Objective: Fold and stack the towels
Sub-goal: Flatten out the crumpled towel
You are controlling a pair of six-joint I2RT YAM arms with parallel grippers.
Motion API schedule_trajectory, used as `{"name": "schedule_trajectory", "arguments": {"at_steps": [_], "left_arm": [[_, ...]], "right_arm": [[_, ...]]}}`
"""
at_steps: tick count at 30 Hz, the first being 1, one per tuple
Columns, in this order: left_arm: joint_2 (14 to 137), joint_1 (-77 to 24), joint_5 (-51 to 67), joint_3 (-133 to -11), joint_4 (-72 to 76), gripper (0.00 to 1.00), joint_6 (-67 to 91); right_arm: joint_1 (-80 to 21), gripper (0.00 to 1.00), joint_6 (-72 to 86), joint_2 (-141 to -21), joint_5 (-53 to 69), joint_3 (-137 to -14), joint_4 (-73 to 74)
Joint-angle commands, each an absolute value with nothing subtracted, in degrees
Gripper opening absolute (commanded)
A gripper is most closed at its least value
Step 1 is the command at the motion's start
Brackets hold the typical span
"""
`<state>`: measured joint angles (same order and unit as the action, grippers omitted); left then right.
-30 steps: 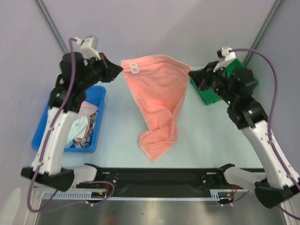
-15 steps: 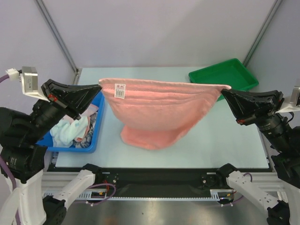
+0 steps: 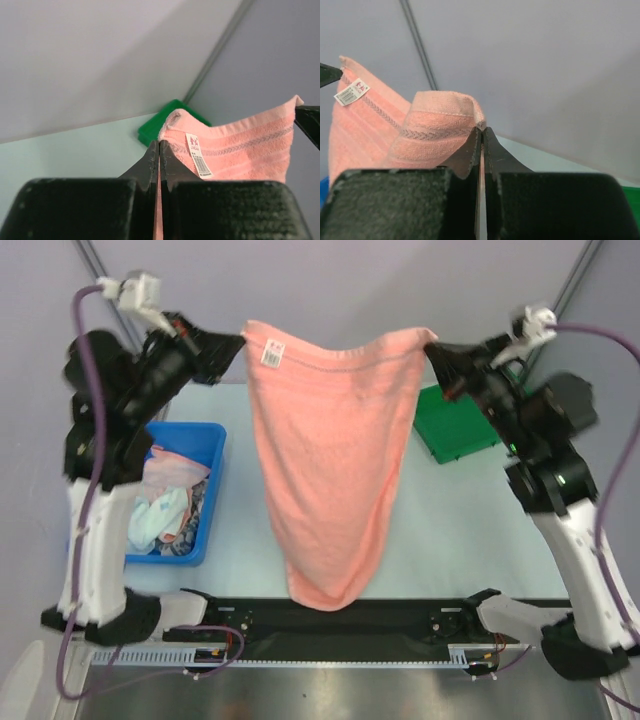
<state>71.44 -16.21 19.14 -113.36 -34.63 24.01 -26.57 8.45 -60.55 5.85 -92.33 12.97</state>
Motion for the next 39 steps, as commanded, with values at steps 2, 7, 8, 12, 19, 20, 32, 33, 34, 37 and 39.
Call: {"name": "schedule_trajectory", "arguments": {"at_steps": [2, 7, 8, 12, 19, 20, 32, 33, 34, 37, 39], "left_arm": [[87.7, -13.7, 10.8, -117.6, -30.0, 0.0, 21.4], [105.4, -10.7, 9.5, -134.4, -29.2, 0.01, 20.3], [107.6, -10.0, 10.4, -137.5, -30.7, 0.0, 20.4], [108.7, -9.8, 12.7, -138.1, -29.2, 0.0, 20.1], [86.0, -10.4, 15.2, -110.4, -20.2, 0.0, 18.9], [80.8, -10.6, 15.5, -108.0, -19.3, 0.0, 19.0], [50.4, -14.2, 26.3, -93.2, -17.8, 0.0, 28.4], [49.1, -14.2, 27.0, -93.9, -17.8, 0.0, 29.7], [48.8, -14.2, 27.9, -94.3, -18.1, 0.0, 30.3], [48.2, -14.2, 29.1, -96.2, -18.1, 0.0, 32.0], [48.5, -14.2, 28.7, -97.5, -18.4, 0.0, 32.3]], "right_arm": [[-13.9, 0.0, 10.6, -75.6, 17.4, -94.7, 0.6], [-9.4, 0.0, 10.6, -98.4, 28.5, -111.0, -1.1], [-9.4, 0.0, 9.3, -100.7, 29.2, -117.3, 2.2], [-9.3, 0.0, 8.4, -104.0, 31.4, -121.5, 3.7], [-11.8, 0.0, 6.0, -86.1, 31.4, -106.0, 5.5], [-13.2, 0.0, 5.7, -80.8, 30.2, -104.0, 6.8], [-24.2, 0.0, 10.8, -52.0, 24.8, -94.8, 16.3], [-24.2, 0.0, 12.5, -51.1, 25.0, -95.7, 16.3], [-24.2, 0.0, 13.3, -50.2, 25.7, -96.4, 16.1], [-24.2, 0.0, 16.7, -50.2, 27.6, -98.8, 14.0], [-24.2, 0.0, 17.4, -50.9, 27.3, -100.5, 13.9]]}}
